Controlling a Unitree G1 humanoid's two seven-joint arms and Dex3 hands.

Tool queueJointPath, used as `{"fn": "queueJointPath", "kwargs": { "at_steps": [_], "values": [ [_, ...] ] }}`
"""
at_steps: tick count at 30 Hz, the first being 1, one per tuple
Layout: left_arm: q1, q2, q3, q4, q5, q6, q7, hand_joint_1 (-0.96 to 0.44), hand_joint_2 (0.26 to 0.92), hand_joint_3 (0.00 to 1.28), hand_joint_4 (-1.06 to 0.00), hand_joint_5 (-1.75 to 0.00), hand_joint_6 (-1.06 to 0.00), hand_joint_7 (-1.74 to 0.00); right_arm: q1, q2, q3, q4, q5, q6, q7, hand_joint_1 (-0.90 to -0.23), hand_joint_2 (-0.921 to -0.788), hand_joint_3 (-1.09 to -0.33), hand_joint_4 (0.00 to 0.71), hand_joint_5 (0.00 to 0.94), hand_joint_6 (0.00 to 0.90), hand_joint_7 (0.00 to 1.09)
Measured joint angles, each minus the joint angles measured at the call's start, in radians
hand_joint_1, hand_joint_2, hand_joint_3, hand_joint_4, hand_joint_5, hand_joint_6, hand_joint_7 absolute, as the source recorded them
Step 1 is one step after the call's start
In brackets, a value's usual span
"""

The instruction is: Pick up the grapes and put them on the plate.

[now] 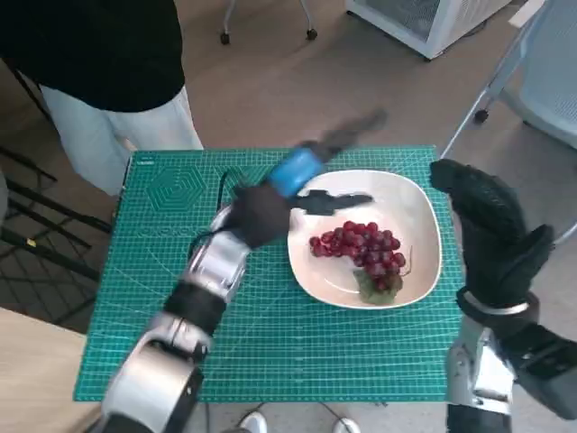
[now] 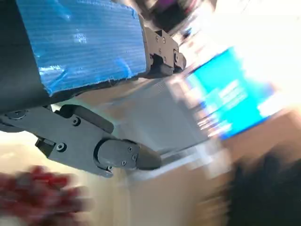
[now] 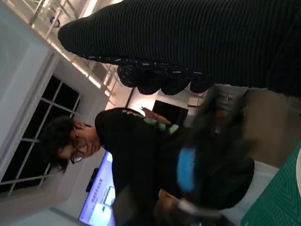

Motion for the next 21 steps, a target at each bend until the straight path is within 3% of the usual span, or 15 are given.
{"fn": "queueJointPath", "kwargs": {
  "at_steps": [9,21],
  "values": [
    [0.203,0.018,0.115,-0.137,-0.188,-0.076,-0.112,-0.40,0.921,0.29,-0.12,0.00,-0.24,-0.01,-0.006,-0.002,0.004,0.002,0.001,0.006,0.000,-0.504,-0.921,-0.572,0.318,0.000,0.111,0.35],
    [0.298,0.020,0.147,-0.240,-0.238,-0.082,-0.150,-0.39,0.921,0.30,-0.12,0.00,-0.24,-0.01,-0.032,-0.001,0.010,0.027,0.014,0.018,0.006,-0.505,-0.921,-0.567,0.318,0.000,0.120,0.36]
  ]
}}
